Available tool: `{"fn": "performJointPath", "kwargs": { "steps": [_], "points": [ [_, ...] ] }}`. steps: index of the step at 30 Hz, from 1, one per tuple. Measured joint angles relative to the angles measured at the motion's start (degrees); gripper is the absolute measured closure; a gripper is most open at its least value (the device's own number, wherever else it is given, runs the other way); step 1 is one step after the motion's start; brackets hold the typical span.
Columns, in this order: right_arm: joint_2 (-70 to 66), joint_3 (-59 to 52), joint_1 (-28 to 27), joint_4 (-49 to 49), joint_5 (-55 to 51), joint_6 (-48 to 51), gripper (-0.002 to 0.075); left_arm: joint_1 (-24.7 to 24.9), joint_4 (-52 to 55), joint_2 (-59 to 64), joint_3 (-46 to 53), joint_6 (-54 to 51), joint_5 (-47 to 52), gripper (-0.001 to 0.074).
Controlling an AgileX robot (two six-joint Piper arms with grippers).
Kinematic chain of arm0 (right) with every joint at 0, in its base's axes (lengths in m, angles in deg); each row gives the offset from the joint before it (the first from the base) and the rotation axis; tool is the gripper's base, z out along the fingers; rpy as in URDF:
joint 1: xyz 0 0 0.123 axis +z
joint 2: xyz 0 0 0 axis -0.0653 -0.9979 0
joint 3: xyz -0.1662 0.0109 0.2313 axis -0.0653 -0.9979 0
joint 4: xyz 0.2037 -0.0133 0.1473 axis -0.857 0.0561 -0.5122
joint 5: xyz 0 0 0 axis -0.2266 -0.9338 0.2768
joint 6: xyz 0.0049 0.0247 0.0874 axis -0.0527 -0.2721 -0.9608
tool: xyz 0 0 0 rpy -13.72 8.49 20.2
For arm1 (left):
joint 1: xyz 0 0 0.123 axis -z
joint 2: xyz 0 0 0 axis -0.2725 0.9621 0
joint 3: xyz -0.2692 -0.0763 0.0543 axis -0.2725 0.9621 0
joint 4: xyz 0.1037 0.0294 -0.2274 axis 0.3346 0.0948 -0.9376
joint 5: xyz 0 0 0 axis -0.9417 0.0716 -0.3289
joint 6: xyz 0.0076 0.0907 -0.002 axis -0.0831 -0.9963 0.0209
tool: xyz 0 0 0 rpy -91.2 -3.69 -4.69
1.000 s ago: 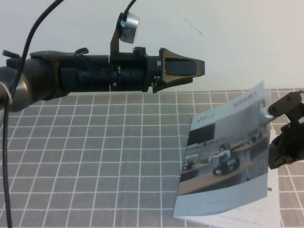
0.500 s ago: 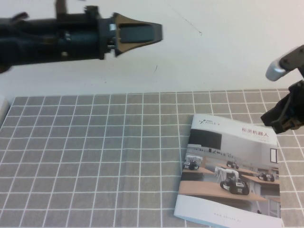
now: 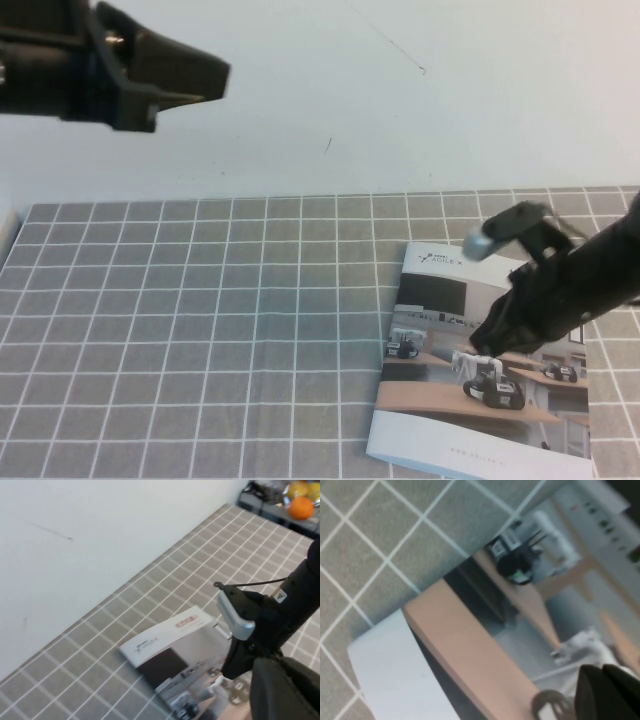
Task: Close book
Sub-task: 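Close the open booklet and leave it lying on the table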
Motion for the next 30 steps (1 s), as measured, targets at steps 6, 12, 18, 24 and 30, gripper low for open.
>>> {"fn": "performJointPath", "kwargs": {
  "steps": [6,12,18,24,30],
  "points": [
    [-5.77,0.0,2.36,-0.52,2.21,0.39,0.0729,0.0,6.57,-6.82,5.1,5.72,-5.21,0.0736],
    [-7.82,0.32,2.36,-1.07,2.85,0.43,0.0729,0.0,1.92,-15.73,17.71,1.87,-15.48,0.0736],
    [-5.3,1.77,2.5,3.46,0.75,-0.04,0.0729,0.0,0.97,-25.2,28.44,-4.54,-27.12,0.0736],
    [8.72,4.92,2.5,15.65,-0.45,-6.64,0.0729,0.0,0.09,-34.15,38.25,-10.83,-37.54,0.0736],
    [24.68,5.24,2.17,32.62,-4.56,-17.83,0.0729,0.0,-0.56,-40.5,46.58,-13.23,-45.26,0.0736]
  ]
}}
